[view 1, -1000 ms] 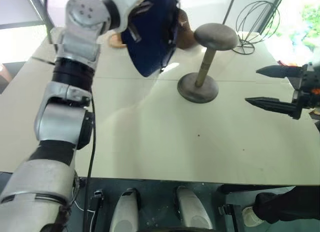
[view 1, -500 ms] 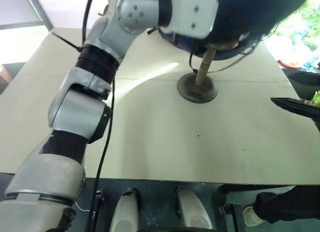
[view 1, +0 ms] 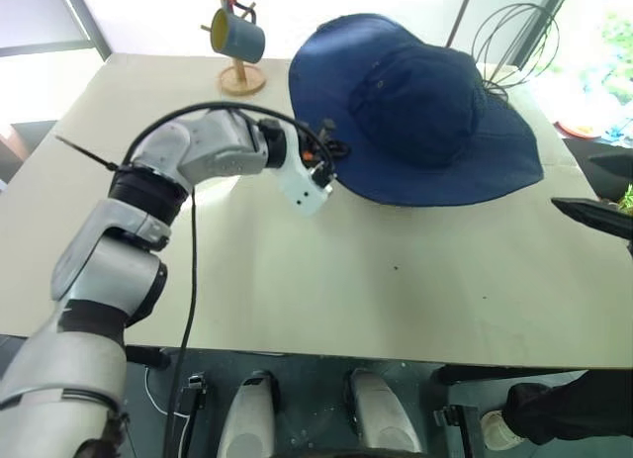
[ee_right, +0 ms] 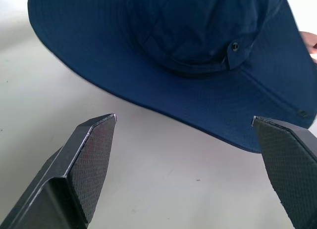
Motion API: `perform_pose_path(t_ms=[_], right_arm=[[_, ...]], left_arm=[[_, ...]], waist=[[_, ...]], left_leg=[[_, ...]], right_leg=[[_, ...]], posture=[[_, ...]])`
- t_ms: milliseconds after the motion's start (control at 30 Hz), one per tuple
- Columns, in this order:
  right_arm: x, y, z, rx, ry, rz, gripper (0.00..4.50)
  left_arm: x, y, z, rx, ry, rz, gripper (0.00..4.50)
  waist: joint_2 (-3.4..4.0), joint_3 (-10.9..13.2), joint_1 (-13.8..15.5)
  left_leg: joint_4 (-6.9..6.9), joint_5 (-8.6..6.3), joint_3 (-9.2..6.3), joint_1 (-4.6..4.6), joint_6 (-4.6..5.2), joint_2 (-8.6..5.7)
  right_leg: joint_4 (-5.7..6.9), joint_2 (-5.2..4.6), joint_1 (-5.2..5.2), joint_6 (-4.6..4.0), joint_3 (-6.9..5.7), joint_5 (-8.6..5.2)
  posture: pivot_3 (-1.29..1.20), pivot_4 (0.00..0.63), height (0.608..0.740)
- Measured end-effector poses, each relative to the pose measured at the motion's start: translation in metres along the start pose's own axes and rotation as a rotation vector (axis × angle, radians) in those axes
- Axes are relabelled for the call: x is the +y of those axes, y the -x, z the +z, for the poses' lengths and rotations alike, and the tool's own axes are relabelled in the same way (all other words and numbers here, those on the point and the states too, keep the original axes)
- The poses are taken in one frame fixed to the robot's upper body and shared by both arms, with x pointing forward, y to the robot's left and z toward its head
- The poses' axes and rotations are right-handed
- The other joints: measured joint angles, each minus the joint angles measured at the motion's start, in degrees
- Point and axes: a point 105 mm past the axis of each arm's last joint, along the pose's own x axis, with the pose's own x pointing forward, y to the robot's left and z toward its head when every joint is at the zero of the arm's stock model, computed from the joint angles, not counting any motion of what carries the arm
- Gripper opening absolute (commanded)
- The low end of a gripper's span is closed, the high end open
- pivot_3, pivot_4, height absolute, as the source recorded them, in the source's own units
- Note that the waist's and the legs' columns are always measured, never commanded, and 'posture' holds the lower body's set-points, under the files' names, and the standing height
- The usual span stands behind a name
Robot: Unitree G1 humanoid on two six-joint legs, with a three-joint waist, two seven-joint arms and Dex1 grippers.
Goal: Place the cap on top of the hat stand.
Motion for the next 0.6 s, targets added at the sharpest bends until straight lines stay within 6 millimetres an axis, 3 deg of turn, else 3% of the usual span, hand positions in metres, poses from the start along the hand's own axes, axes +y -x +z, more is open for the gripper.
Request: perform_pose_path(t_ms=[367, 600], right_arm=[[-0.006, 0.002, 0.003, -0.016, -0.013, -0.014, 4.5], [-0.017, 0.027, 0.019, -0.025, -0.018, -0.045, 4.5]], left_arm=[[-0.004, -0.011, 0.005, 0.007, 0.205, 0.012, 0.05], [-0.002, -0.002, 0.0, 0.019, 0.221, 0.005, 0.05]], waist=[[0.0, 0.0, -0.3], [0.01, 0.0, -0.3]], left_leg=[[-0.01, 0.0, 0.0, 0.02, 0.0, 0.0], [0.0, 0.0, 0.0, 0.04, 0.0, 0.0]], right_leg=[[0.01, 0.0, 0.01, 0.0, 0.0, 0.0], [0.01, 0.0, 0.04, 0.0, 0.0, 0.0]], posture=[[0.0, 0.15, 0.738], [0.0, 0.15, 0.738]])
